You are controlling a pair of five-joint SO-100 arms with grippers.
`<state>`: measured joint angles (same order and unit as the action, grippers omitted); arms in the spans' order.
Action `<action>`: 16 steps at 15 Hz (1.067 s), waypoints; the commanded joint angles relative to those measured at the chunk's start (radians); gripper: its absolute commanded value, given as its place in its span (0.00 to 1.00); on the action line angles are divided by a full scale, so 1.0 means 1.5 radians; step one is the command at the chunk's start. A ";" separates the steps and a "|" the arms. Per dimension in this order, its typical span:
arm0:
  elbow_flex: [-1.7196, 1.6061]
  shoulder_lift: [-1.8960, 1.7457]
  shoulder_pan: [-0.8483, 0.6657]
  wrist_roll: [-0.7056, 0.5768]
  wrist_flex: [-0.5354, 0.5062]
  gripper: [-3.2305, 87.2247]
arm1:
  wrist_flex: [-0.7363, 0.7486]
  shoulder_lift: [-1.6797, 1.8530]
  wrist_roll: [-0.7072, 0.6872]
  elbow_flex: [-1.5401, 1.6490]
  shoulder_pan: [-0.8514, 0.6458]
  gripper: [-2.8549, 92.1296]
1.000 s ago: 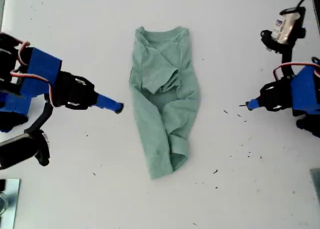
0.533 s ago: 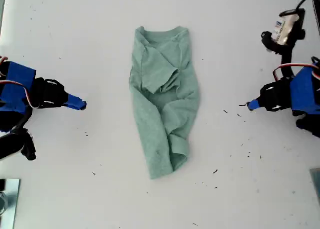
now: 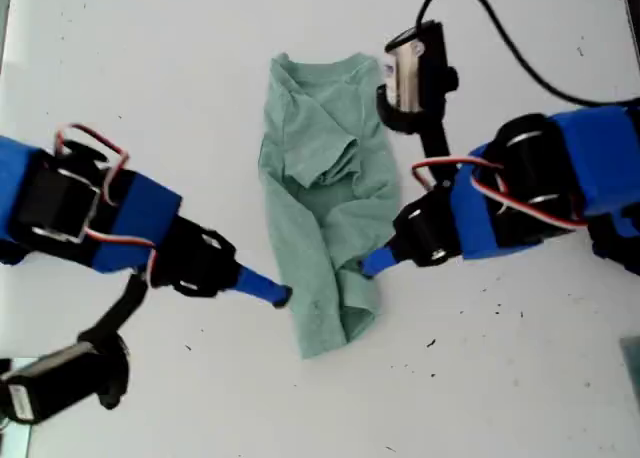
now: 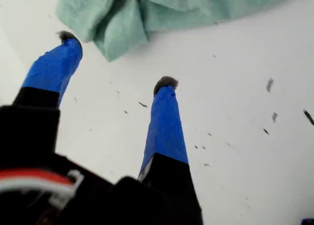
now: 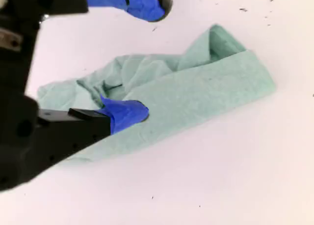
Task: Fold t shirt
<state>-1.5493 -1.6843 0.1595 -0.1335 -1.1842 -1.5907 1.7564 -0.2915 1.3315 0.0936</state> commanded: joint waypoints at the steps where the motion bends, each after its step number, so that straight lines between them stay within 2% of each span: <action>1: 0.154 0.142 0.035 -0.002 0.000 0.38 | 0.013 -0.060 0.056 -0.090 0.048 0.36; 4: 0.220 0.285 0.017 -0.007 0.018 0.39 | 0.060 -0.123 0.086 -0.086 0.074 0.35; 10: 0.255 0.393 -0.042 -0.016 0.059 0.39 | 0.233 -0.313 0.038 -0.061 0.072 0.33; 11: 0.267 0.416 -0.048 -0.022 0.064 0.35 | 0.255 -0.338 0.038 -0.061 0.077 0.29; 12: 0.279 0.444 -0.052 -0.026 0.070 0.26 | 0.270 -0.357 0.047 -0.060 0.082 0.17; 13: 0.288 0.461 -0.049 -0.032 0.078 0.07 | 0.284 -0.367 0.053 -0.056 0.086 0.05; 14: 0.301 0.473 -0.039 -0.054 0.095 0.03 | 0.302 -0.373 0.046 -0.055 0.091 0.03; 16: 0.325 0.477 -0.019 -0.075 0.094 0.03 | 0.308 -0.362 0.018 -0.069 0.101 0.03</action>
<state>-1.0815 -0.9710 0.1212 -0.2224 -1.0492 -1.1382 1.2026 -0.2347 1.2364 0.2178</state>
